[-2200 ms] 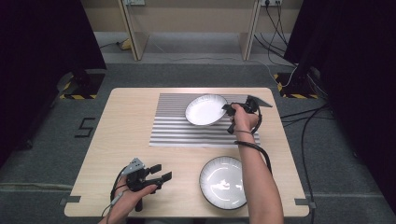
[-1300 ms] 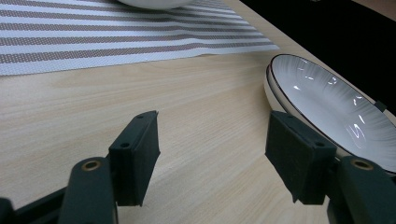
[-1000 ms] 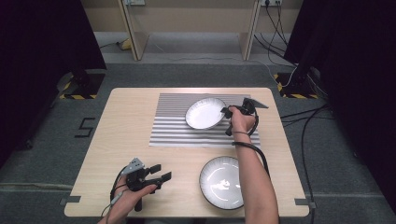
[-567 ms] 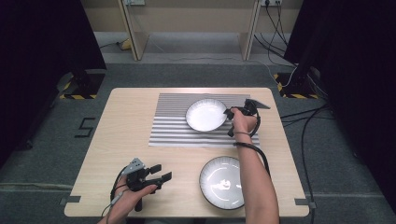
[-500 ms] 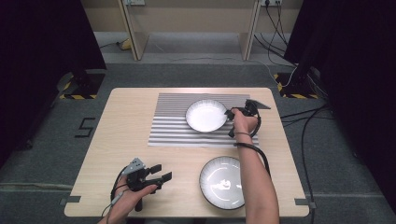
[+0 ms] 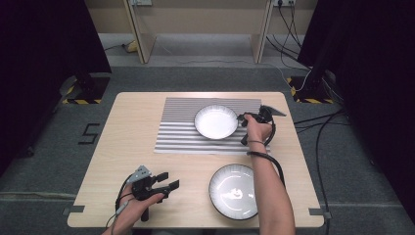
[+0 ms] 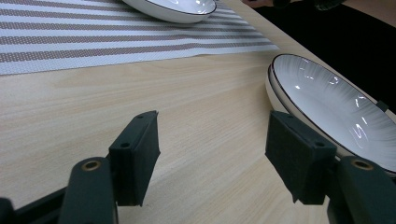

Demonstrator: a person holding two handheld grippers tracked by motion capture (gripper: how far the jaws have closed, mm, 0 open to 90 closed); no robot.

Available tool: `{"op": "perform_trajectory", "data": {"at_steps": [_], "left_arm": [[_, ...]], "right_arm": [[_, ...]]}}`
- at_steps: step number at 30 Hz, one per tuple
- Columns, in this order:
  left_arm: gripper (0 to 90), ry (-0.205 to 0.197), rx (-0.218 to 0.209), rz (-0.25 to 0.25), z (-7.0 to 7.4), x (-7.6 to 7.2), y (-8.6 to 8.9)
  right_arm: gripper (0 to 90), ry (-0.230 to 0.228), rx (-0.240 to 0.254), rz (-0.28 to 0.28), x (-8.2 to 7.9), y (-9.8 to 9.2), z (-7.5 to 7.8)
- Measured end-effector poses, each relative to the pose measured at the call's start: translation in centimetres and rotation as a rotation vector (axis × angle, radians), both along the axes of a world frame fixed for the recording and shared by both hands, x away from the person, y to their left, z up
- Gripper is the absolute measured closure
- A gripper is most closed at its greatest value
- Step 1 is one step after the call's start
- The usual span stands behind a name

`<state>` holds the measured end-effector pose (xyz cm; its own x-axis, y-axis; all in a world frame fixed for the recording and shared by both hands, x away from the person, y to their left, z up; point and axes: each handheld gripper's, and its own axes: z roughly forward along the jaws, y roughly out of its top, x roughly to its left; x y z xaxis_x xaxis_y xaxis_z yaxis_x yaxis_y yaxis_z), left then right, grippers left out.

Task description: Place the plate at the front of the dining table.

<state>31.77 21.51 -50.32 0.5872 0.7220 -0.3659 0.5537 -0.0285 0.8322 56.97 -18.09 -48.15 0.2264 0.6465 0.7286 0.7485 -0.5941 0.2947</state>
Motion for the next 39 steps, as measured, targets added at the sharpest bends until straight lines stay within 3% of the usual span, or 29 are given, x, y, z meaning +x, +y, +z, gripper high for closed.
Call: {"op": "perform_trajectory", "data": {"at_steps": [12,19,27,39], "left_arm": [[34.4,0.002,0.007,-0.001,-0.1,0.0,-0.1],[34.4,0.003,0.007,-0.002,-0.2,-0.1,-0.2],[34.4,0.002,0.009,-0.001,-0.1,-0.1,-0.2],[34.4,0.0,0.011,-0.002,-0.1,-0.1,-0.2]], "right_arm": [[56.6,-0.028,-0.005,0.014,-1.7,-1.3,1.4],[56.0,-0.031,-0.015,0.017,-2.9,-2.0,1.2],[55.5,-0.045,-0.022,0.037,-4.1,-2.4,2.0],[54.9,-0.073,-0.005,0.049,-5.8,-2.5,2.1]]}}
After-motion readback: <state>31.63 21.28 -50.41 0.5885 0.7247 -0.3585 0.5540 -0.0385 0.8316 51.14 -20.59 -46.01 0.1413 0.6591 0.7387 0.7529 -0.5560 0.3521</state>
